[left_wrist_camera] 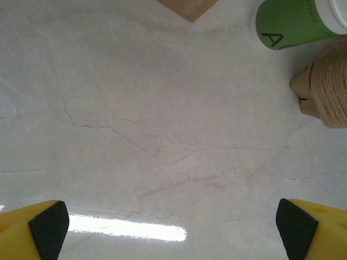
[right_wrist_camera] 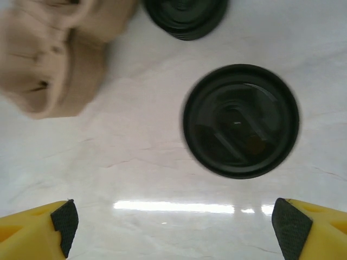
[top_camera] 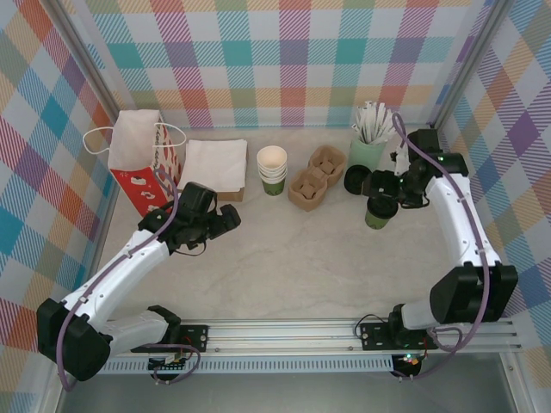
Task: Pack the takeout coffee
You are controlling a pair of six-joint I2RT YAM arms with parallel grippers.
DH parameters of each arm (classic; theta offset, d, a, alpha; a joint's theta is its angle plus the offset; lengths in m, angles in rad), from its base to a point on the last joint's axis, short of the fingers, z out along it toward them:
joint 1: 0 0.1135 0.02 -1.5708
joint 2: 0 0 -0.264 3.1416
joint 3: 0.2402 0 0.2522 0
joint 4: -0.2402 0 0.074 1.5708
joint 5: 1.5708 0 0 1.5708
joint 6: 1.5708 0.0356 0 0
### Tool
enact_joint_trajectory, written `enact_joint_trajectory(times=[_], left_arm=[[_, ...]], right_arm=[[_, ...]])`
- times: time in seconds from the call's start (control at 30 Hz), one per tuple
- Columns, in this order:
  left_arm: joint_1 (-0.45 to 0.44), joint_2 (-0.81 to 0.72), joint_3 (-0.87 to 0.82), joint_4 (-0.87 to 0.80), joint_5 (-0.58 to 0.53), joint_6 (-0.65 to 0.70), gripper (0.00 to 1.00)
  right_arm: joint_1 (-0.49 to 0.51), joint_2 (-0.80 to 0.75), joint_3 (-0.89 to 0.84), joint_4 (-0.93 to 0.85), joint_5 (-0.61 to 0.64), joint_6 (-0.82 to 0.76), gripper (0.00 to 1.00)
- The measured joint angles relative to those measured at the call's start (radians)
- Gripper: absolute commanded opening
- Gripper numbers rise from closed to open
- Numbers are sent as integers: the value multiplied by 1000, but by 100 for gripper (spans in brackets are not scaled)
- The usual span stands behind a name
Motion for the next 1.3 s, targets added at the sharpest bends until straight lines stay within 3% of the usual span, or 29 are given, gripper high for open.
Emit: enact_joint_trajectory(times=[0.23,0.33,0.6,0.8,1.07,1.3], left_arm=[[1,9,58,-37,-23,10,100],[10,34,140,-74,-26,30,100],[128,141,512,-174,-23,138,100],[296,204,725,-224,11,237,100],[536,316,851,-229,89,368,100],[644,477,869,-222,168,467,92]], right_arm=[[0,-163,-111,180,-299,109,89],[0,-183,-148,228,-363,142,89],[0,-183,-166,247,-397,151,89],[0,-182,-172,256,-397,146,89],[0,-171,-172,256,-398,124,89],[0,-157,-172,256,-397,117,89]])
